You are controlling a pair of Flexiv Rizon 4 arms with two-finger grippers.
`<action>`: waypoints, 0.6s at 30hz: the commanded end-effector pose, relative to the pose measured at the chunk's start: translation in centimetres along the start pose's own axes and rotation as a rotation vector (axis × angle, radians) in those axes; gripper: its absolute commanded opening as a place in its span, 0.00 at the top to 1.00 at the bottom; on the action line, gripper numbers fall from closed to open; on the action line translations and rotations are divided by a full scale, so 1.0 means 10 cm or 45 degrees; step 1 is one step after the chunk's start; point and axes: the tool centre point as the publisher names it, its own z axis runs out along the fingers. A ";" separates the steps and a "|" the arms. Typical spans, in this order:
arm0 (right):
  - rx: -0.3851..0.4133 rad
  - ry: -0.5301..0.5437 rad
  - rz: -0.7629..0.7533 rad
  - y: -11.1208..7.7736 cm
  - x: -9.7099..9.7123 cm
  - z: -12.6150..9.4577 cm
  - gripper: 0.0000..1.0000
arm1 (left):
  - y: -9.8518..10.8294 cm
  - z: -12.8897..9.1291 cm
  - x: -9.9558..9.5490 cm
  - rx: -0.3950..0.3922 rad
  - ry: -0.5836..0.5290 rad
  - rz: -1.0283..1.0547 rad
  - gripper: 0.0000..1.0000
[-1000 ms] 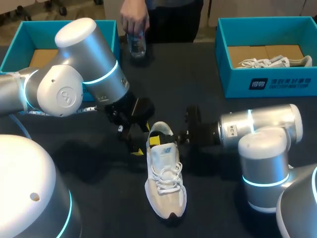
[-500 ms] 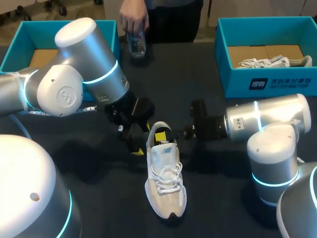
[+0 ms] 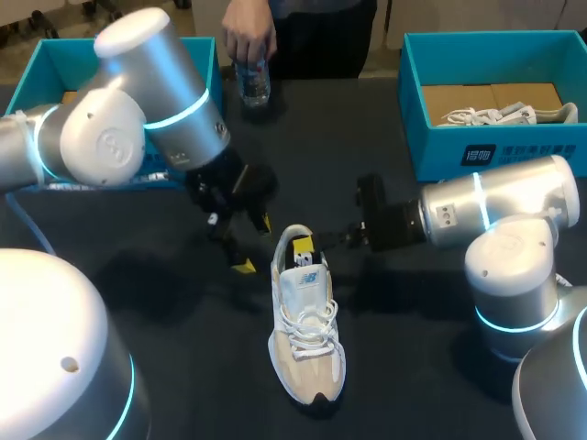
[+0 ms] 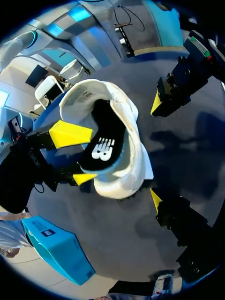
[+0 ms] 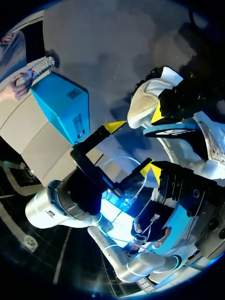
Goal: Take the shoe out of the shoebox, open the shoe tongue, remove and reinsert the insole, then place the shoe into the shoebox
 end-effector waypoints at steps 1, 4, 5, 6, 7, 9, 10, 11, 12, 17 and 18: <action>0.031 -0.017 -0.001 0.04 0.03 -0.16 0.52 | 0.05 -0.14 -0.01 -0.012 -0.017 -0.005 0.00; 0.056 -0.036 -0.008 0.06 0.03 -0.23 0.52 | 0.12 -0.20 -0.01 -0.019 -0.008 0.018 0.00; 0.065 -0.046 -0.009 0.07 0.02 -0.26 0.51 | 0.15 -0.23 -0.01 -0.023 -0.006 0.037 0.00; 0.068 -0.050 -0.007 0.07 0.02 -0.28 0.51 | 0.16 -0.24 -0.01 -0.023 -0.007 0.049 0.00; 0.073 -0.059 -0.006 0.08 0.02 -0.32 0.51 | 0.18 -0.27 -0.02 -0.018 -0.034 0.073 0.00; 0.093 -0.069 -0.015 0.09 0.02 -0.37 0.52 | 0.23 -0.32 -0.01 -0.018 -0.051 0.114 0.00; 0.096 -0.071 -0.016 0.10 0.01 -0.39 0.52 | 0.24 -0.33 -0.01 -0.026 -0.057 0.133 0.00; 0.110 -0.083 -0.016 0.11 0.01 -0.43 0.52 | 0.27 -0.36 -0.02 -0.039 -0.063 0.143 0.00; 0.119 -0.085 -0.022 0.12 0.01 -0.47 0.53 | 0.30 -0.39 -0.03 -0.050 -0.061 0.152 0.00; 0.164 -0.114 -0.022 0.18 0.01 -0.62 0.53 | 0.37 -0.55 -0.05 -0.062 -0.071 0.172 0.00; 0.170 -0.116 -0.024 0.19 0.01 -0.64 0.53 | 0.38 -0.57 -0.05 -0.062 -0.070 0.176 0.00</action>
